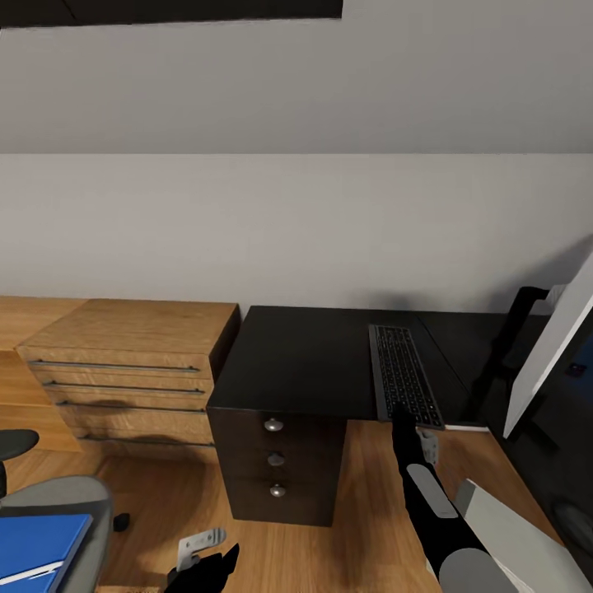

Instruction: In the bedroom, organize the workspace by keeping the computer under the desk, ensuring the monitor is on the desk, placing the keyboard on the desk next to the monitor, placing the mouse on the desk next to the keyboard, moving the folder from the swivel chair onto the desk next to the mouse, stacking the notebook on top of the folder with the pen on top of the notebook, and positioning the swivel chair next to the desk.

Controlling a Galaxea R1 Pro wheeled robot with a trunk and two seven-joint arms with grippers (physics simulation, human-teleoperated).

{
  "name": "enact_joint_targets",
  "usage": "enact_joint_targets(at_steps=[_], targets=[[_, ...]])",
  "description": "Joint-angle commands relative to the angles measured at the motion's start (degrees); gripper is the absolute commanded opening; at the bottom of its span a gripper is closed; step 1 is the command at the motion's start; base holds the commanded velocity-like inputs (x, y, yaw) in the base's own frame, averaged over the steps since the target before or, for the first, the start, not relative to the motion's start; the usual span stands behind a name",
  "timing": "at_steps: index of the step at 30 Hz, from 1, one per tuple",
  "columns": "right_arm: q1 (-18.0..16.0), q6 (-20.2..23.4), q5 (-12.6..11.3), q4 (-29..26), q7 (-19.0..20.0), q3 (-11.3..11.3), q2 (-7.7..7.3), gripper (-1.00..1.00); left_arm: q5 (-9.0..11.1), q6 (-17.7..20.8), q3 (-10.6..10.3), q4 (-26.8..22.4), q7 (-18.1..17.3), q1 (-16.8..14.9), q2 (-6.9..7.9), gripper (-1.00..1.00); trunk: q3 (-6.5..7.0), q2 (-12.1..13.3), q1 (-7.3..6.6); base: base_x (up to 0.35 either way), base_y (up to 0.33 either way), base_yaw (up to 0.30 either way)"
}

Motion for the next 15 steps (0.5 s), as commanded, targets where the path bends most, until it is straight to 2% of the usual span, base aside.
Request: enact_joint_targets(at_steps=[1, 12, 13, 15], targets=[[0.0, 0.0, -1.2, 3.0, -0.8, -0.2, 0.03, -1.00, 0.4, 0.3, 0.1, -0.1, -0.1, 0.0, 0.00, 1.00, -0.05, 0.0, -0.01, -0.126, 0.000, 0.000], [0.0, 0.0, -1.0, 2.9, -1.0, -0.1, 0.01, -1.00, 0.4, 0.3, 0.1, -0.1, -0.1, 0.0, 0.02, 1.00, -0.05, 0.0, -0.01, -0.023, 0.000, 0.000], [0.0, 0.0, -1.0, 2.9, -1.0, -0.1, -0.02, 1.00, 0.4, 0.3, 0.1, -0.1, -0.1, 0.0, 0.02, 1.00, -0.05, 0.0, -0.01, 0.000, 0.000, 0.000], [0.0, 0.0, -0.3, 2.9, -1.0, 0.0, -0.01, 1.00, 0.4, 0.3, 0.1, -0.1, -0.1, 0.0, 0.02, 1.00, -0.05, 0.0, -0.01, 0.000, 0.000, 0.000]])
